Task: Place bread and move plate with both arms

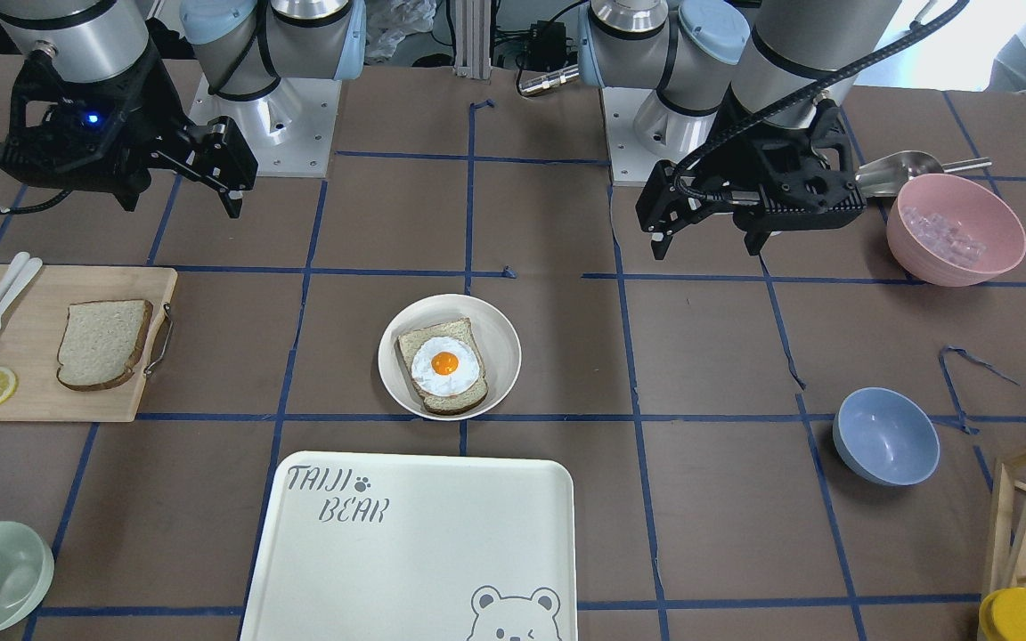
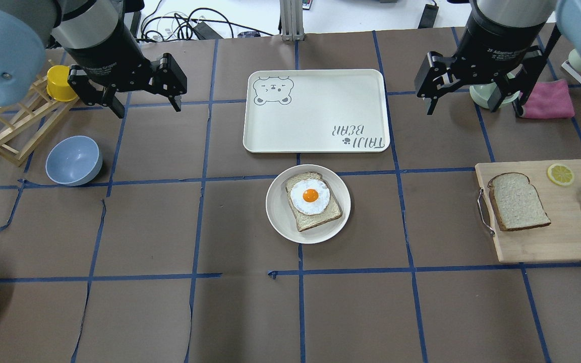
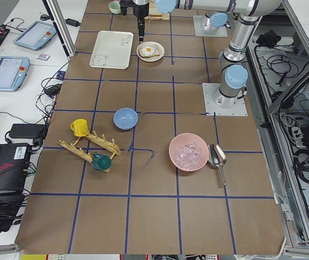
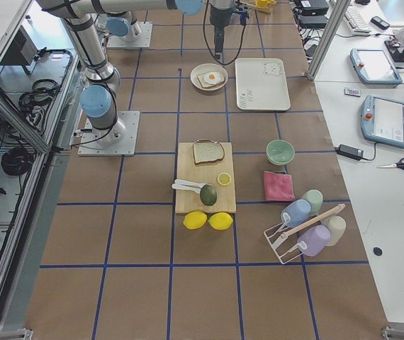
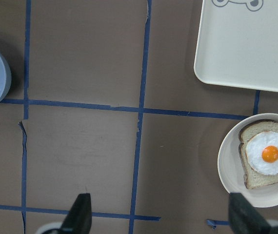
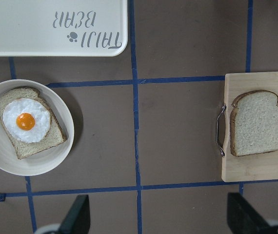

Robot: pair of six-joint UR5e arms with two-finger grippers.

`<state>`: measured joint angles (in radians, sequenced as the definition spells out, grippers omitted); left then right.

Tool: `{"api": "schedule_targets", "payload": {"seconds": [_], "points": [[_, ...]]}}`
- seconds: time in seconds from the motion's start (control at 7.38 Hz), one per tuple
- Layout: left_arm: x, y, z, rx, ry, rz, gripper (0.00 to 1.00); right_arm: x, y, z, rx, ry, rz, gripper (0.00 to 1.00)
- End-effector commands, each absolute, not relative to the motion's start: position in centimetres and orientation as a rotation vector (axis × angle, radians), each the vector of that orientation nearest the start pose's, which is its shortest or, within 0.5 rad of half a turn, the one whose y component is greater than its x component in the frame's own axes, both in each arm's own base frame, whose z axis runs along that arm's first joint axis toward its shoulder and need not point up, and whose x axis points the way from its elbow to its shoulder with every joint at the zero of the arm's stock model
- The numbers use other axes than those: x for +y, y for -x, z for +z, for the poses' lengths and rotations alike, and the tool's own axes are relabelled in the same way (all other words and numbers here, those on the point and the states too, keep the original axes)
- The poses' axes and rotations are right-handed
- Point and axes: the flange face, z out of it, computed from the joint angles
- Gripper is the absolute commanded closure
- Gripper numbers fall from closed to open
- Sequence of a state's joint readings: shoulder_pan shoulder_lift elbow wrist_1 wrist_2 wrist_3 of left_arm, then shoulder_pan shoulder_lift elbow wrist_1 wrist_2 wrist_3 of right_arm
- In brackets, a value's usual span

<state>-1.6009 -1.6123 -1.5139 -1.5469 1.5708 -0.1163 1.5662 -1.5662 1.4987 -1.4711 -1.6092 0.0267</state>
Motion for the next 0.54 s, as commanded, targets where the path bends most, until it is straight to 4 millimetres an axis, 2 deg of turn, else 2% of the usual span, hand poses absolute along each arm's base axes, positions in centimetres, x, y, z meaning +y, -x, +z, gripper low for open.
{"api": "schedule_targets", "payload": {"seconds": [0.0,0.41], "points": [[-50.89,14.9,49.74,3.141,0.133,-0.06,0.0,-49.06,-12.72,51.16,3.18,-0.045,0.046,0.0],[-50.9,14.9,49.76,3.141,0.137,-0.063,0.0,-49.03,-12.72,51.13,3.18,-0.043,0.051,0.0]]}}
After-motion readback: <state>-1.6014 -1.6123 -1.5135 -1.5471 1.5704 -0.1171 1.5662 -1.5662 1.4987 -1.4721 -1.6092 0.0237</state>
